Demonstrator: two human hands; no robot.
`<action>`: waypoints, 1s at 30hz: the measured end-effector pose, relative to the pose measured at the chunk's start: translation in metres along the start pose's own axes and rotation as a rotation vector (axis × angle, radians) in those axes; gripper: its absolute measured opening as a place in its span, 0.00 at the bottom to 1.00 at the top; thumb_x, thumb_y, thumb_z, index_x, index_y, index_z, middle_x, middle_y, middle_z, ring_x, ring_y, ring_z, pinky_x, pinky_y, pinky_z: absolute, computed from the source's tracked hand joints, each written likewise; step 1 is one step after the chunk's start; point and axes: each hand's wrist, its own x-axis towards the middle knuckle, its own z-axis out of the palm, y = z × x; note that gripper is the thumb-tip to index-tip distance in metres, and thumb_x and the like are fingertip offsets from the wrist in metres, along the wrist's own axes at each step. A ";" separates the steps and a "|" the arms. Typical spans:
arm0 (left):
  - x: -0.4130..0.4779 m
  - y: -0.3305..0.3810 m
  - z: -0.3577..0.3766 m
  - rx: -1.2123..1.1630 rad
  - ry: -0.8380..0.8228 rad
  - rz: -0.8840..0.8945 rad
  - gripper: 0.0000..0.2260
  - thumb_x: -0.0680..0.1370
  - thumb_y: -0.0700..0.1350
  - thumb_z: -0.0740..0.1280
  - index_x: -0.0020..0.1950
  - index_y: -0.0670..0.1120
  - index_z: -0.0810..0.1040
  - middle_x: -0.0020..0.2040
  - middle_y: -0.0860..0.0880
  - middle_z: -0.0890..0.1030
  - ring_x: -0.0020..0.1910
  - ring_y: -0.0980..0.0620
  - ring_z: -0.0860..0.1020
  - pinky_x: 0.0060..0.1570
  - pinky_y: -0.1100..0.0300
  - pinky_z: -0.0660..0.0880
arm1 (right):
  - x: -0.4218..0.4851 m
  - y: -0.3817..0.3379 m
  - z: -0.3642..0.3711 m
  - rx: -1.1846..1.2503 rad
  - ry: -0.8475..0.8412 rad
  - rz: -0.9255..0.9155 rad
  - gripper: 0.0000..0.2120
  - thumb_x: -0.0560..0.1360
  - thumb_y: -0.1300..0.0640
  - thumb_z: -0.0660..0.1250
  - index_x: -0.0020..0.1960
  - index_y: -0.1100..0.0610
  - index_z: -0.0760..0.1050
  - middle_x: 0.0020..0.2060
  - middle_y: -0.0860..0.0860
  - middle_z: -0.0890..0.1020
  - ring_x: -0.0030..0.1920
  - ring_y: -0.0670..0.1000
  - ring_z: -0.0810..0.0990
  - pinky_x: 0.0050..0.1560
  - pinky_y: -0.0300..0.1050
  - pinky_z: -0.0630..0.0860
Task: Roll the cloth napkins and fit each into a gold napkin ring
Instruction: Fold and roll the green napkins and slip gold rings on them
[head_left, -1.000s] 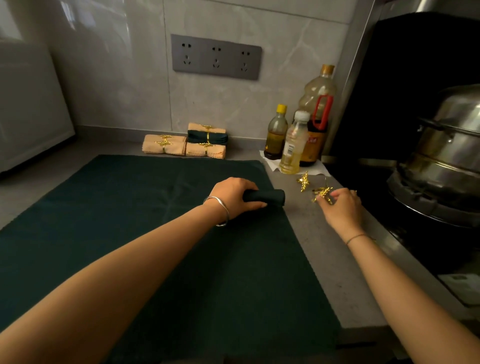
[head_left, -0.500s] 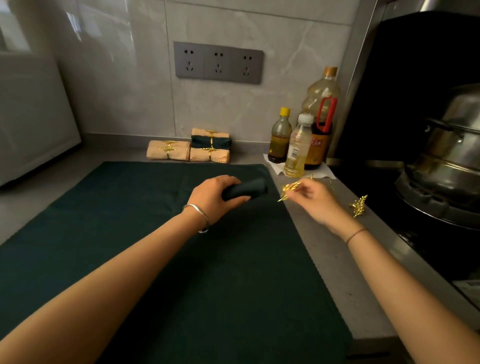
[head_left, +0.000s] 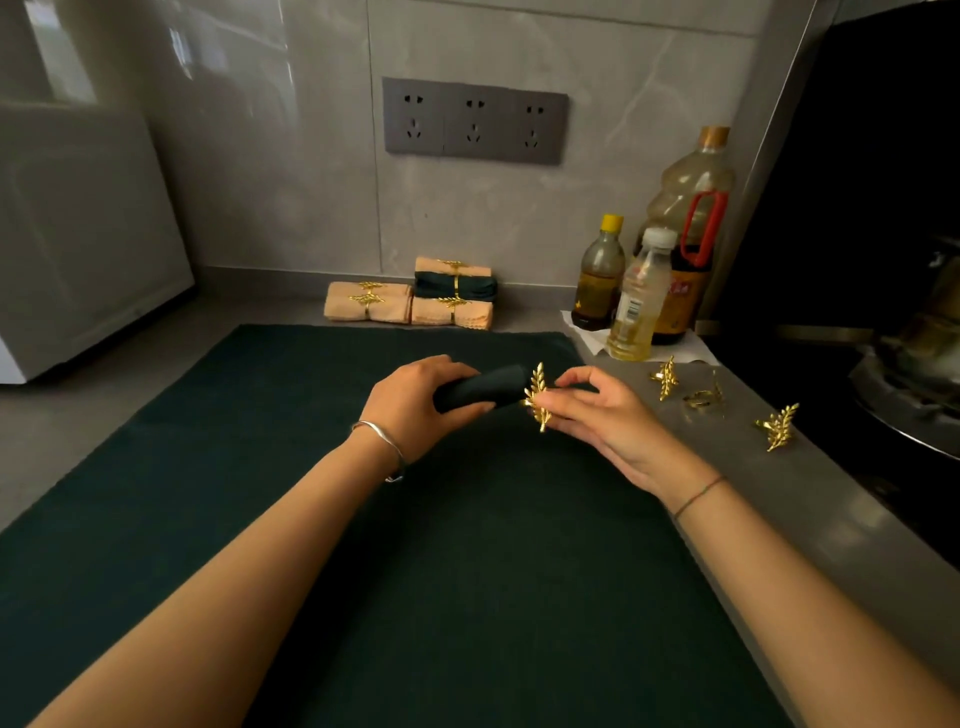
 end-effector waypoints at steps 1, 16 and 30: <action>0.000 0.001 0.000 0.004 -0.006 0.013 0.16 0.75 0.50 0.68 0.61 0.50 0.76 0.49 0.55 0.74 0.46 0.58 0.72 0.48 0.63 0.72 | 0.000 0.001 -0.001 0.036 0.015 0.008 0.14 0.71 0.64 0.70 0.55 0.59 0.71 0.49 0.56 0.83 0.51 0.52 0.83 0.54 0.44 0.79; -0.004 0.012 0.011 0.017 -0.140 0.120 0.16 0.73 0.54 0.69 0.58 0.50 0.78 0.51 0.53 0.80 0.47 0.58 0.77 0.50 0.59 0.77 | -0.004 0.016 0.011 -0.200 -0.008 -0.084 0.11 0.71 0.55 0.71 0.51 0.55 0.76 0.51 0.52 0.82 0.54 0.49 0.80 0.50 0.43 0.80; -0.005 0.008 0.002 -0.277 -0.242 0.038 0.17 0.70 0.53 0.73 0.57 0.60 0.74 0.51 0.63 0.78 0.51 0.65 0.77 0.54 0.67 0.73 | -0.009 0.008 -0.004 -0.370 -0.104 -0.256 0.15 0.69 0.66 0.72 0.52 0.51 0.77 0.49 0.49 0.83 0.50 0.45 0.82 0.50 0.37 0.78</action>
